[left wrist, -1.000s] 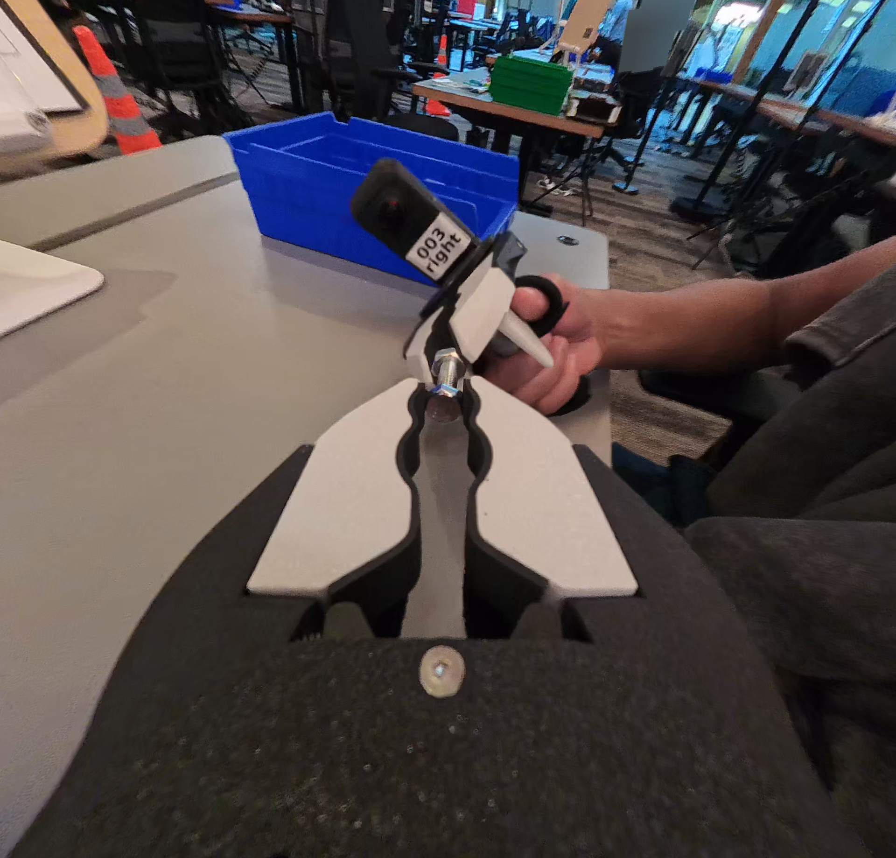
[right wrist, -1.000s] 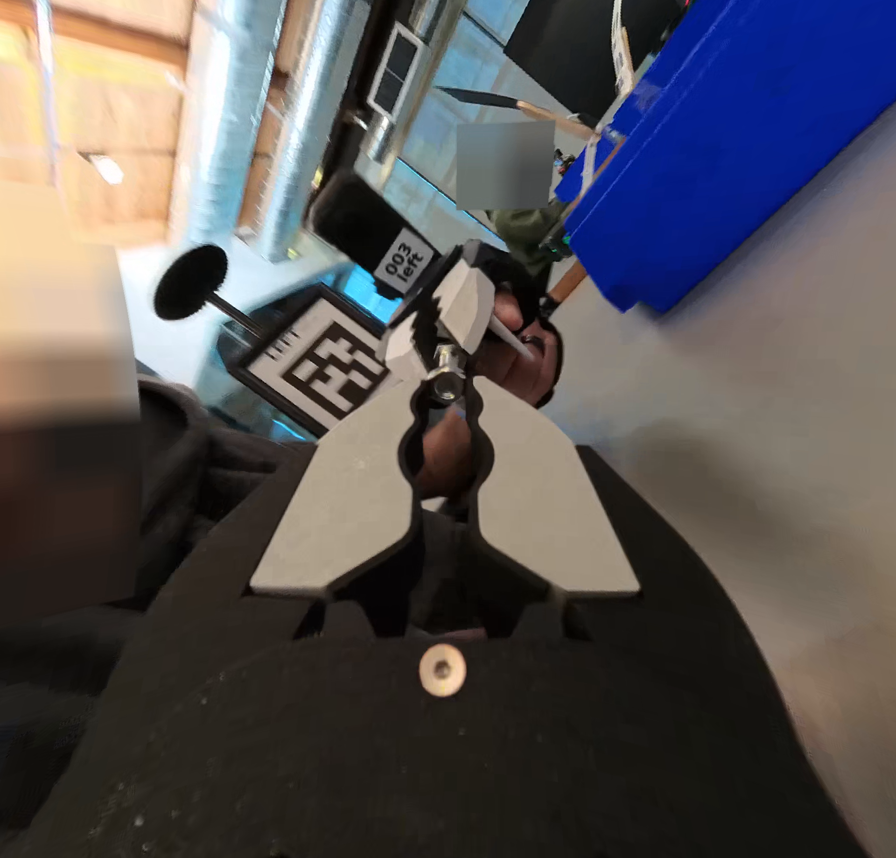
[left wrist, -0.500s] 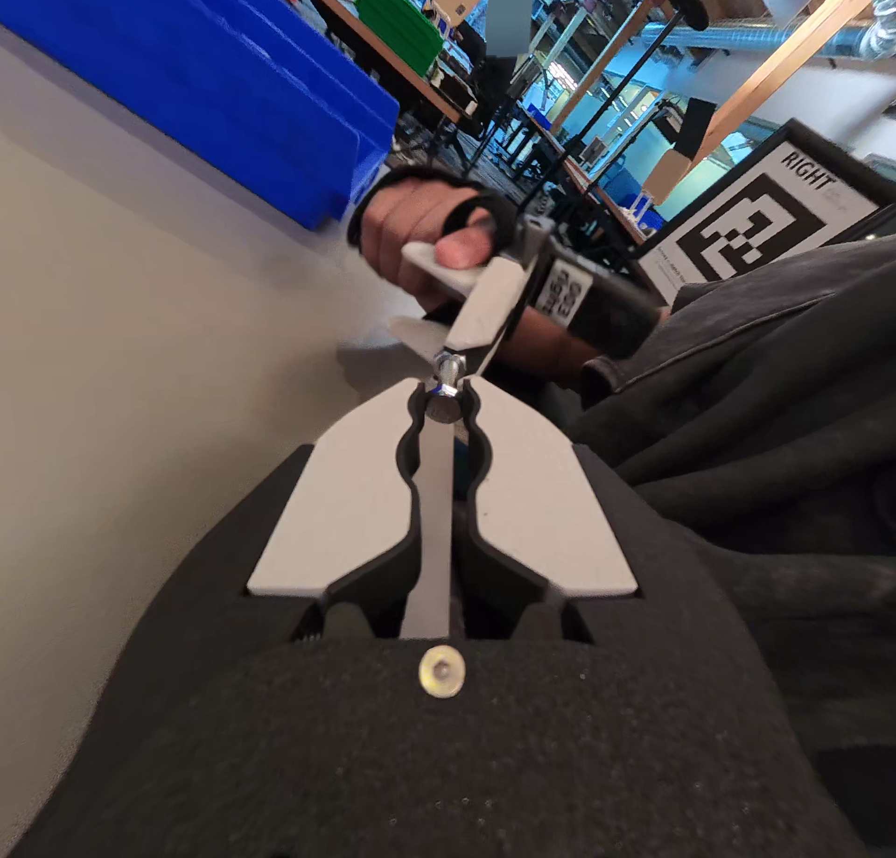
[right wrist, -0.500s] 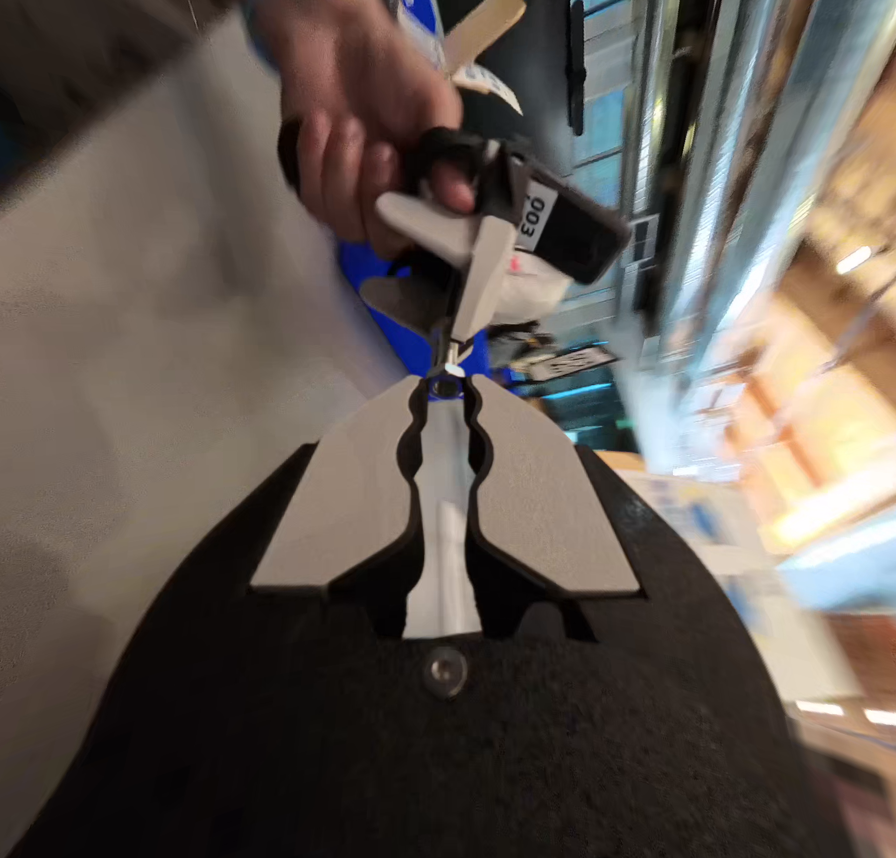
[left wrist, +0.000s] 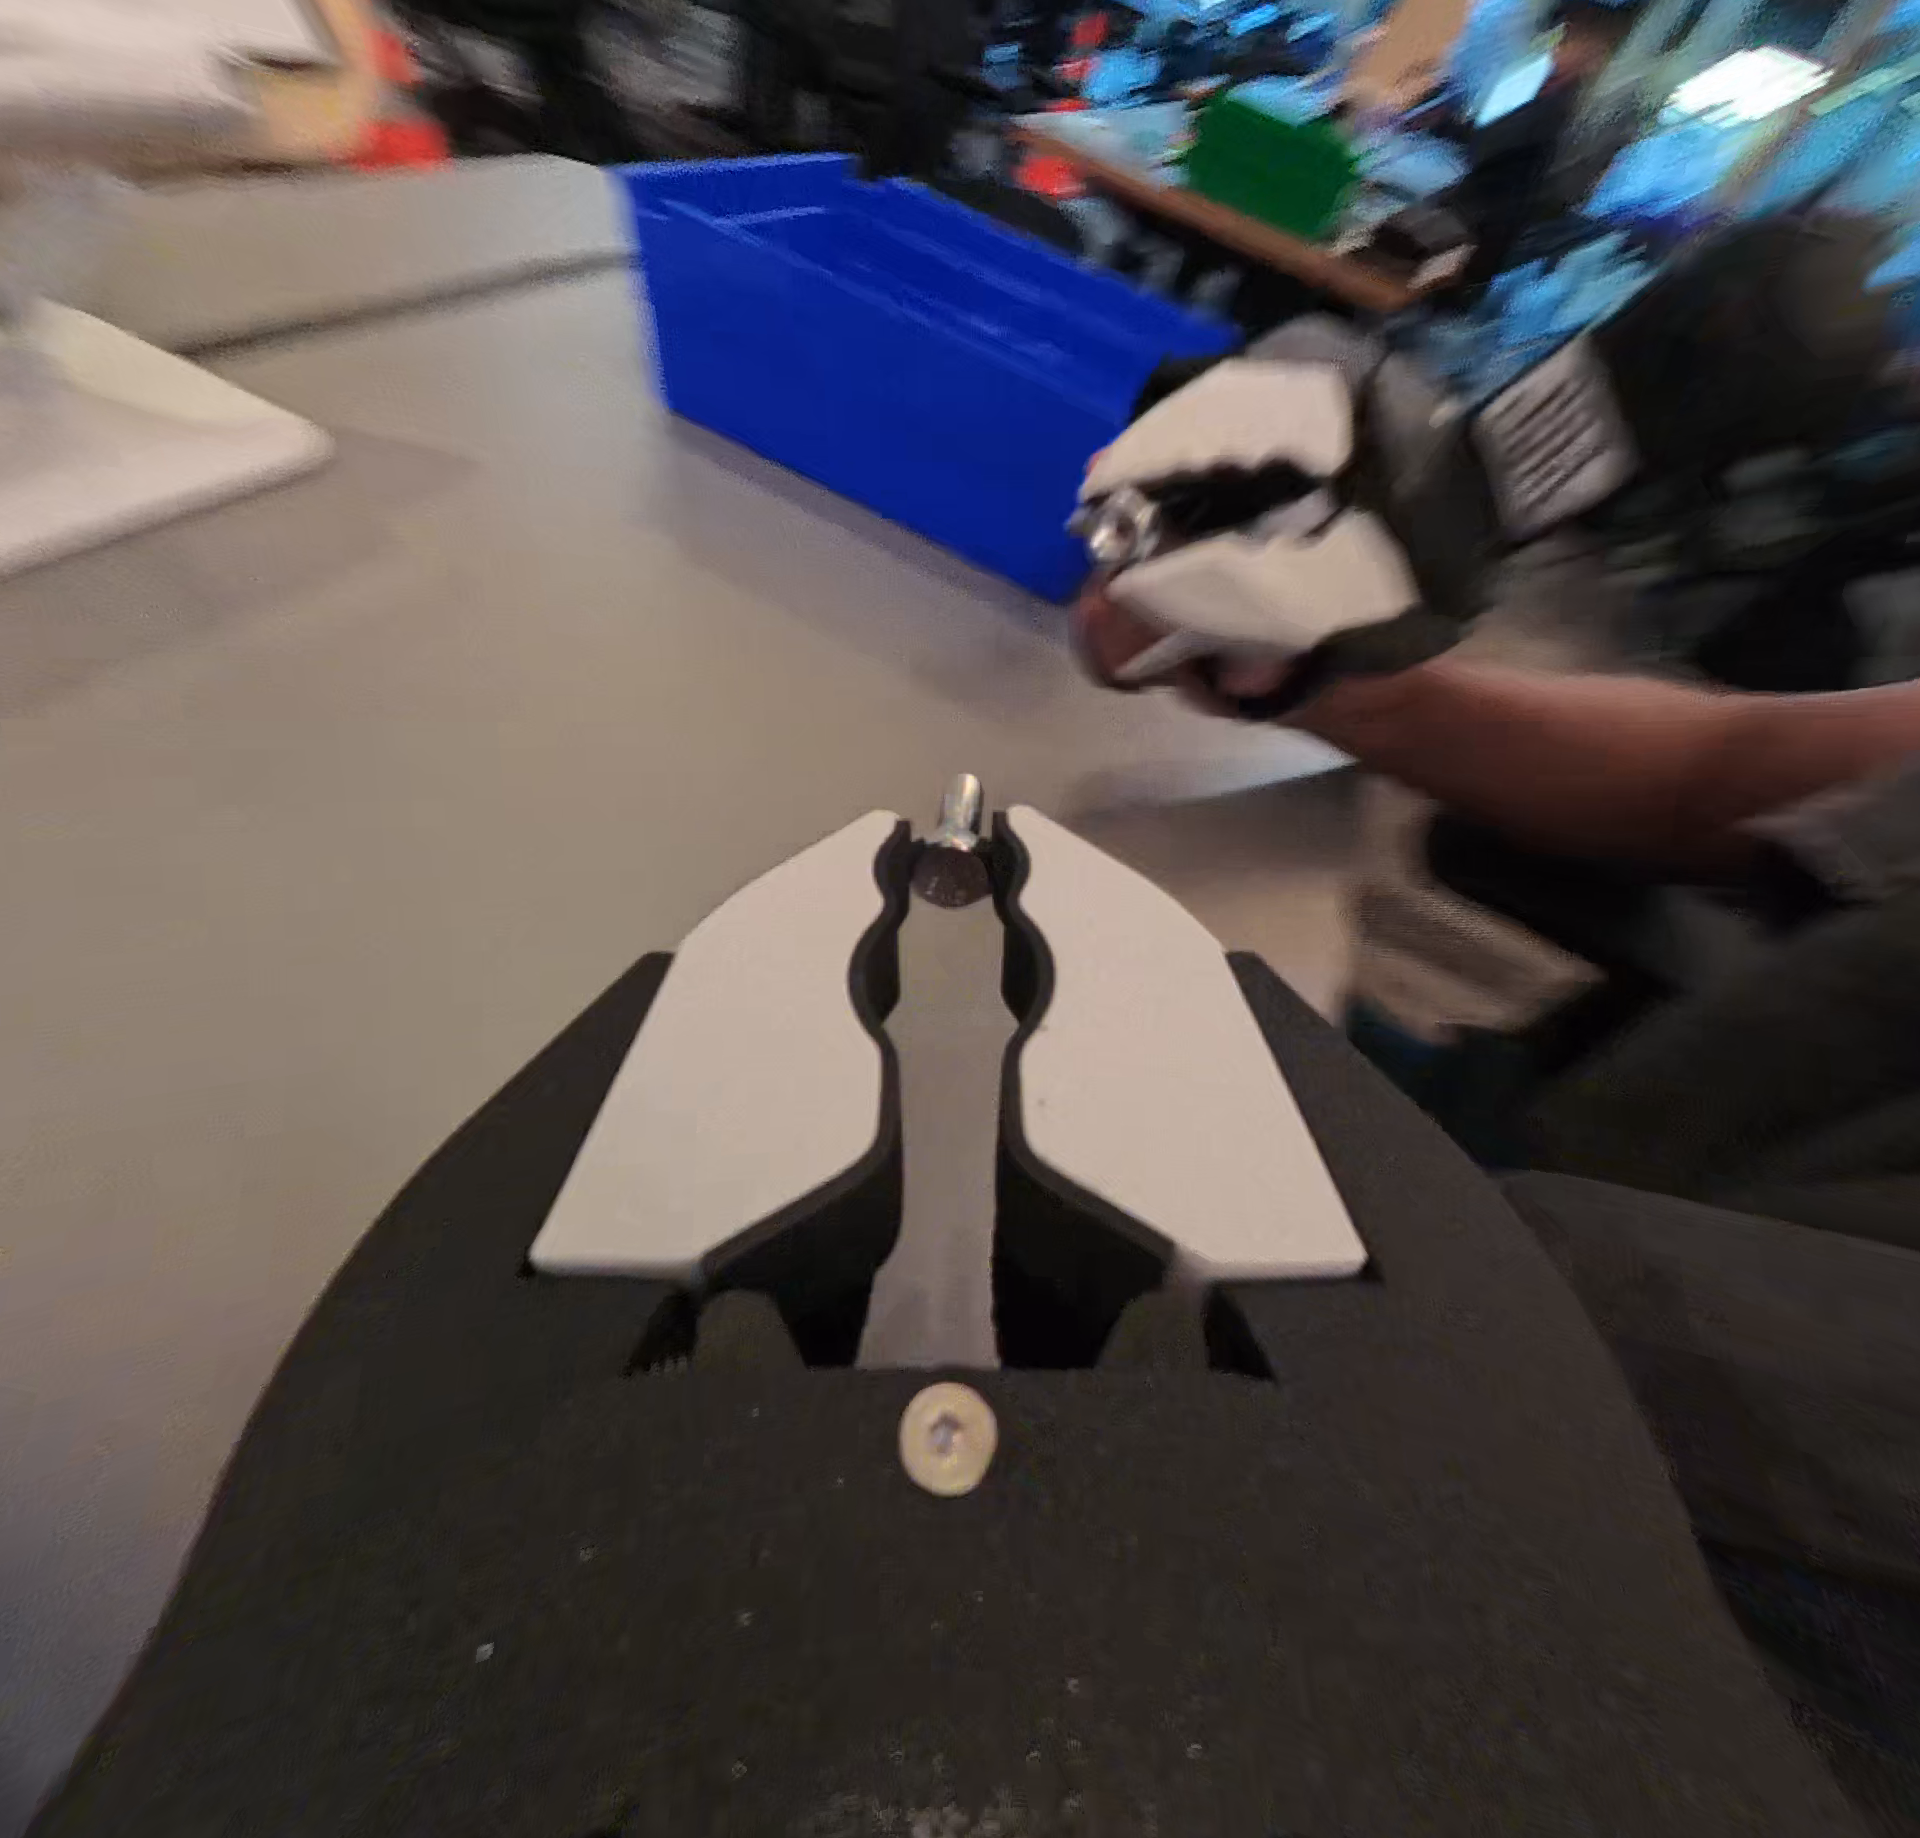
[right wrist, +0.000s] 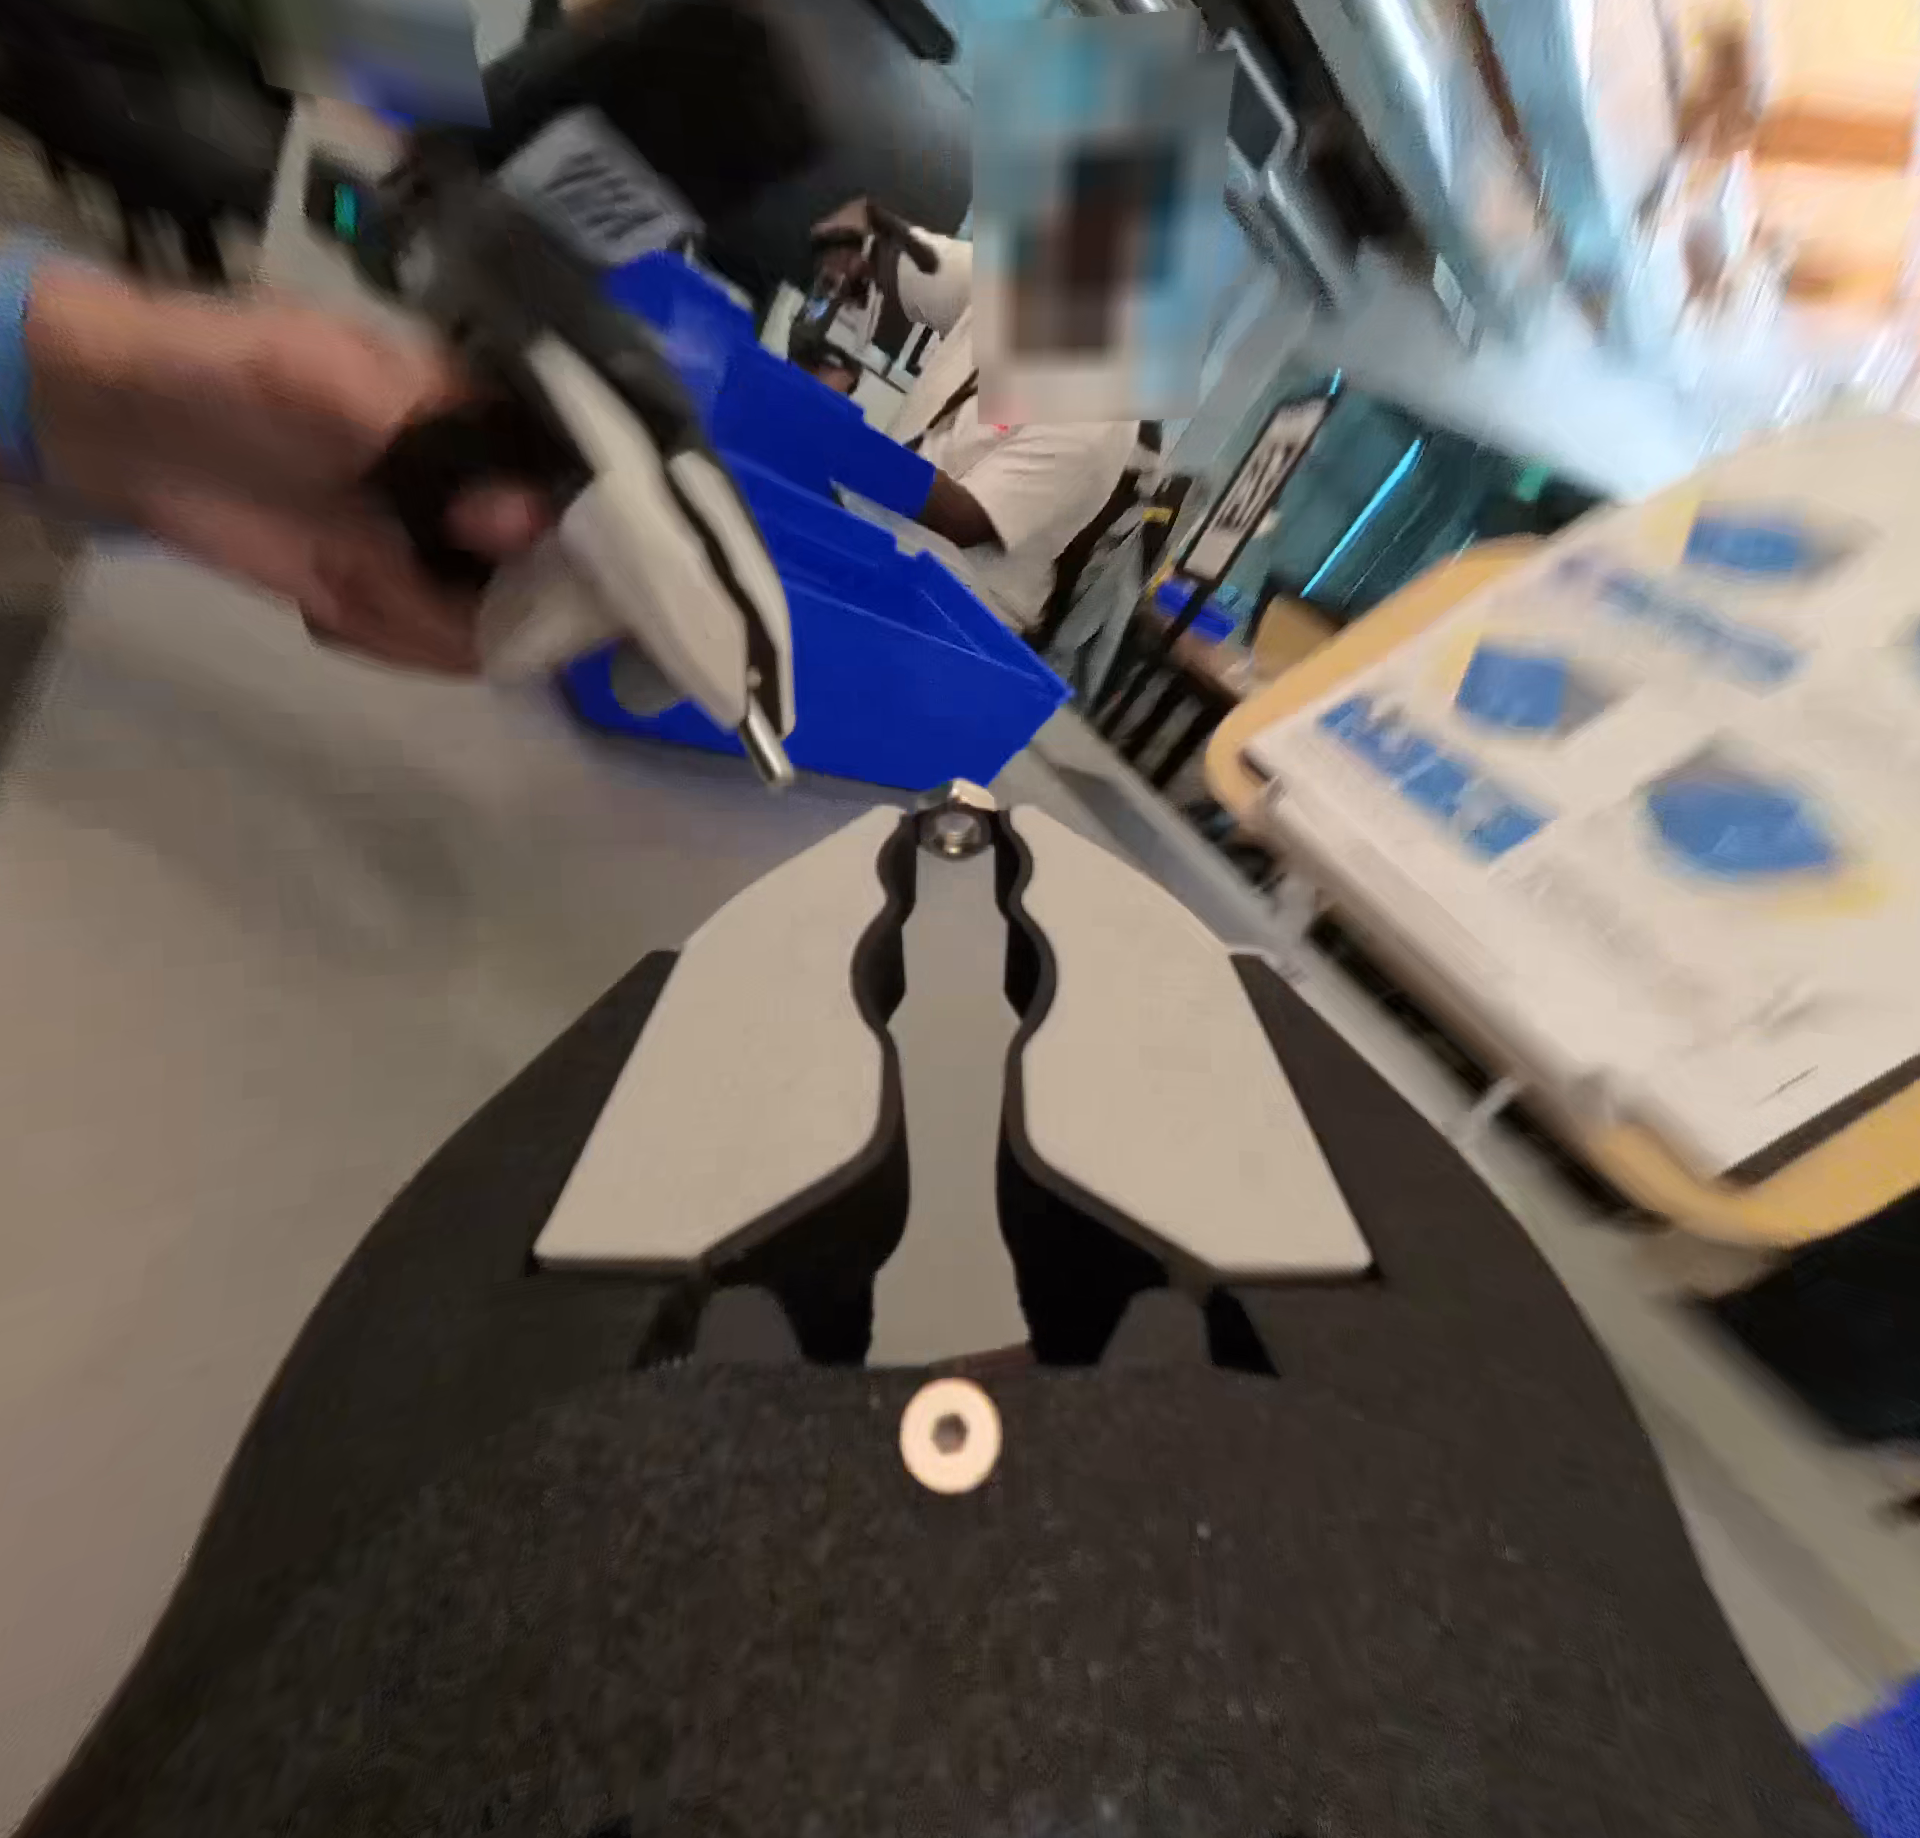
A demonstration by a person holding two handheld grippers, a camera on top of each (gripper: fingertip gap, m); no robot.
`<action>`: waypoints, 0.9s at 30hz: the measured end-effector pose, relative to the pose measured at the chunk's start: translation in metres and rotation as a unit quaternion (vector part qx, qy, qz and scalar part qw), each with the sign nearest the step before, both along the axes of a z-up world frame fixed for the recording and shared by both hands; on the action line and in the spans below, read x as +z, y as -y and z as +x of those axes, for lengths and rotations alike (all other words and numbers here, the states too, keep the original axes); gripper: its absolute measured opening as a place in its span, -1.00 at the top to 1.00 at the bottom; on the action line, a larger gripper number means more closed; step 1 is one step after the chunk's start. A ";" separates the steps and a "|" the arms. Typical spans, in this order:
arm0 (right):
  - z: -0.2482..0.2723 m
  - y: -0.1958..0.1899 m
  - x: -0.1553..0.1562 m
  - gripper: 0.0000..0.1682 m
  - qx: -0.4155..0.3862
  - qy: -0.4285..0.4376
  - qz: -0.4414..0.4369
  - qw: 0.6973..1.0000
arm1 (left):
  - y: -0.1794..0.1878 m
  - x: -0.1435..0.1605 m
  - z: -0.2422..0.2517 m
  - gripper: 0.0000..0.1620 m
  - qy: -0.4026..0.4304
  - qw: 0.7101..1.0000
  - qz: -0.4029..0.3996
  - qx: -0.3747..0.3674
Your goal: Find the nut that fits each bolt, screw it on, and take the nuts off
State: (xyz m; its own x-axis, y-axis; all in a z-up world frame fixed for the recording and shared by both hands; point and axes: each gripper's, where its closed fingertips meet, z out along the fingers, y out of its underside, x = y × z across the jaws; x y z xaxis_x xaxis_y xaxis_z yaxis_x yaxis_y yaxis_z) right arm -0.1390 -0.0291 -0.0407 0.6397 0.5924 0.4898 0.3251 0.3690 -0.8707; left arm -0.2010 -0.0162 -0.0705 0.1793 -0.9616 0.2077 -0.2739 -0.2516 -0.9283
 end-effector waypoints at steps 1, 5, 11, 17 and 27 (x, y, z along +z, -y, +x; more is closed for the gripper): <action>0.004 -0.008 0.002 0.83 0.004 -0.058 -0.060 0.996 | -0.014 -0.004 -0.004 0.83 -0.031 0.996 0.058 0.053; 0.015 -0.038 -0.024 0.83 -0.009 -0.206 -0.284 0.936 | -0.043 -0.014 -0.021 0.83 -0.125 0.954 0.200 0.188; 0.014 -0.047 -0.058 0.83 -0.018 -0.213 -0.376 0.902 | -0.032 -0.019 -0.010 0.82 -0.090 0.978 0.128 0.140; 0.017 -0.040 -0.033 0.83 -0.029 -0.149 -0.321 0.935 | -0.029 -0.026 -0.006 0.82 -0.090 0.983 0.106 0.116; 0.309 -0.052 0.026 0.83 -0.414 0.035 -0.346 0.842 | -0.020 -0.024 -0.006 0.82 -0.097 0.986 0.099 0.095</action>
